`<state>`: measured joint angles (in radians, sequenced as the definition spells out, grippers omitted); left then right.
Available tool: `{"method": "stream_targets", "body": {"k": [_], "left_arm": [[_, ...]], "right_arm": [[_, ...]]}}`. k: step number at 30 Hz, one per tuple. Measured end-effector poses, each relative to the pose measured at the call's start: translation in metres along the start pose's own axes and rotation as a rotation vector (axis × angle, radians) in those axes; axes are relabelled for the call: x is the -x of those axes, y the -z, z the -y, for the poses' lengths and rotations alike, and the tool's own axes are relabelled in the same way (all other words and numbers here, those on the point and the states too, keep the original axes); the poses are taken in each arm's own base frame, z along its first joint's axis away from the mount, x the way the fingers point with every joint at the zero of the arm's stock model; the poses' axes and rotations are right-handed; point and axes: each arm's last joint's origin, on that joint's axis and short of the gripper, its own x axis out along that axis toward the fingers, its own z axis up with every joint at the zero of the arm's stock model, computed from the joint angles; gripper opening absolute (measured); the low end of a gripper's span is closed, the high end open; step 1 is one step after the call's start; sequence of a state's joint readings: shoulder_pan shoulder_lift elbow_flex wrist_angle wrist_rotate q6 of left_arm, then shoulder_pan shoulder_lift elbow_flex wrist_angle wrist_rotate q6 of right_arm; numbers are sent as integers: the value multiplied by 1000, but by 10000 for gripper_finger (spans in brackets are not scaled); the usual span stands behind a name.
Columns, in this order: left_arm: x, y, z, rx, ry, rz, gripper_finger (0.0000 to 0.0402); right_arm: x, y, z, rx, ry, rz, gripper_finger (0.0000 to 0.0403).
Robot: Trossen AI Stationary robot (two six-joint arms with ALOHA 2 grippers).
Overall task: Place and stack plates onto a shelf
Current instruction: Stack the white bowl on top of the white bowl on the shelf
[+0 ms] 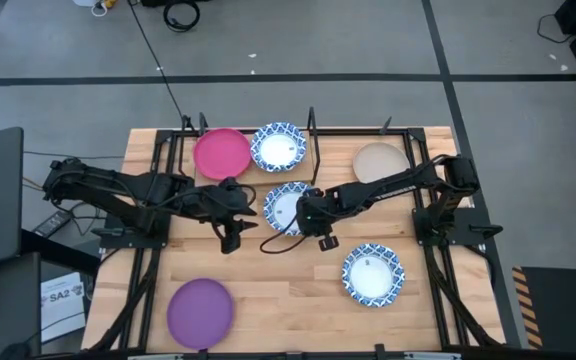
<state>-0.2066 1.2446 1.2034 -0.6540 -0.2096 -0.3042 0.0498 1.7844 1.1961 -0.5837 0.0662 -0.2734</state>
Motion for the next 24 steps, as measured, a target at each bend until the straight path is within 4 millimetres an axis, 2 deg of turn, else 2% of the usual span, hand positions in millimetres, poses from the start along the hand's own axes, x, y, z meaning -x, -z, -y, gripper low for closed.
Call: {"method": "stream_targets", "body": {"k": [10,24], "left_arm": [[0,0,0,0,0,0,143],[0,0,0,0,0,0,143]], "right_arm": [[-3,-1,0,26,-4,6,117],[-36,3,-2,38,0,-68,114]]}}
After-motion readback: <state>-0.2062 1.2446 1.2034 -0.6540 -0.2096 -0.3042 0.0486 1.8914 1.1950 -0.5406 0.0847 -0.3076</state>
